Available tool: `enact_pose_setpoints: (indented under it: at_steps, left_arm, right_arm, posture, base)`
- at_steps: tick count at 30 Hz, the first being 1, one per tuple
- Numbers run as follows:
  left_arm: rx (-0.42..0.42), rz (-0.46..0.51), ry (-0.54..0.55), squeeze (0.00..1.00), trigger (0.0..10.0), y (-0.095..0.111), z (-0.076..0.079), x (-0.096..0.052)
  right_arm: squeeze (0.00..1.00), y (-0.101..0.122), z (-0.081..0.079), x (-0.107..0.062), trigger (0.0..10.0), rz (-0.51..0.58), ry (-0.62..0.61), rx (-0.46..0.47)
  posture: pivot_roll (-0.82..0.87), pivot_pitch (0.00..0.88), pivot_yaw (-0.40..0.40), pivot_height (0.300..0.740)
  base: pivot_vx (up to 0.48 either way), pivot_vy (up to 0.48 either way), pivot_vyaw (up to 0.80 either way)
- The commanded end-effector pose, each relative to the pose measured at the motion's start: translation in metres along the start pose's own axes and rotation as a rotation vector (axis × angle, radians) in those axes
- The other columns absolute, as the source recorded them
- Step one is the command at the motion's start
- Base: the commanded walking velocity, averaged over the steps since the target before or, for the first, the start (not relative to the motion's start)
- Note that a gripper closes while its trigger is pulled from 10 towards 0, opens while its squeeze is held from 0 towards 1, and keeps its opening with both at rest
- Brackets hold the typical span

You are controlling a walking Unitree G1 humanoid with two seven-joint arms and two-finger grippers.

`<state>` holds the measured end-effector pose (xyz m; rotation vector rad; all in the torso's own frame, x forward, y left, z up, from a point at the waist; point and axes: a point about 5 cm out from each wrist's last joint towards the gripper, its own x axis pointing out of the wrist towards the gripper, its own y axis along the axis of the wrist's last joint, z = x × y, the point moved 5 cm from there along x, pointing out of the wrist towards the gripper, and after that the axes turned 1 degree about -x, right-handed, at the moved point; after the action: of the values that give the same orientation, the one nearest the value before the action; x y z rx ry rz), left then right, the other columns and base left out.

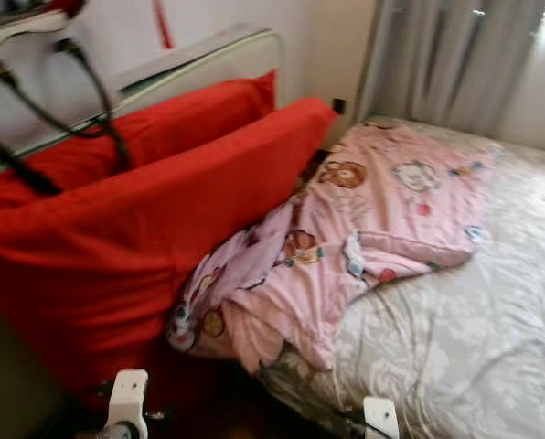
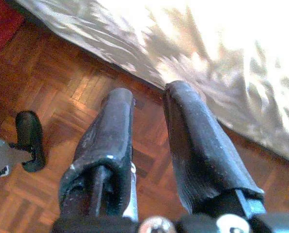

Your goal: Clean up the room

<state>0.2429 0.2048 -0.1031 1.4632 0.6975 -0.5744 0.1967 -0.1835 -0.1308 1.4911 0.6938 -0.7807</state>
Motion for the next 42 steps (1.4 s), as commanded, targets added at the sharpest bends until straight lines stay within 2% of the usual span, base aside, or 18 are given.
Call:
enact_pose_setpoints:
  at_steps: [1,18,26,29,36,42]
  left_arm:
    - [-0.007,-0.007,0.006,0.0,10.0,-0.0029,0.0005,-0.0004]
    - [-0.051,0.02,-0.005,0.0,10.0,0.0004,0.0066,-0.0001]
    - [-0.044,0.01,-0.003,0.0,10.0,-0.0011,0.0061,-0.0001]
    - [-0.041,0.011,0.0,0.0,10.0,-0.0006,0.0045,-0.0001]
    - [-0.03,0.034,-0.01,0.0,10.0,0.0028,0.0047,-0.0002]
    - [-0.082,0.071,-0.024,0.0,10.0,0.0062,0.0073,-0.0009]
  right_arm:
    - [0.0,-0.0006,-0.003,0.0002,10.0,-0.004,0.009,0.002]
    - [0.0,0.0055,0.0001,0.0001,10.0,0.029,0.017,-0.005]
    - [0.0,0.0056,-0.0002,0.0001,10.0,0.029,0.02,-0.015]
    - [0.0,0.0047,-0.0013,0.0002,10.0,0.024,0.019,-0.004]
    - [0.0,0.0059,-0.0011,-0.0001,10.0,0.044,0.006,0.039]
    - [0.0,0.0092,-0.0011,-0.0008,10.0,0.076,0.015,0.067]
  posture:
    - [-0.08,0.0,-0.05,0.74]
    - [-0.06,0.0,-0.069,0.74]
    - [-0.06,0.0,-0.073,0.74]
    - [-0.07,0.0,-0.061,0.74]
    - [-0.07,0.0,-0.056,0.74]
    - [-0.06,0.0,-0.058,0.74]
  base:
    - [0.0,0.0,0.0]
    - [0.0,0.0,0.0]
    - [0.0,0.0,0.8]
    - [0.0,0.0,0.8]
    - [0.0,0.0,0.0]
    - [0.0,0.0,0.0]
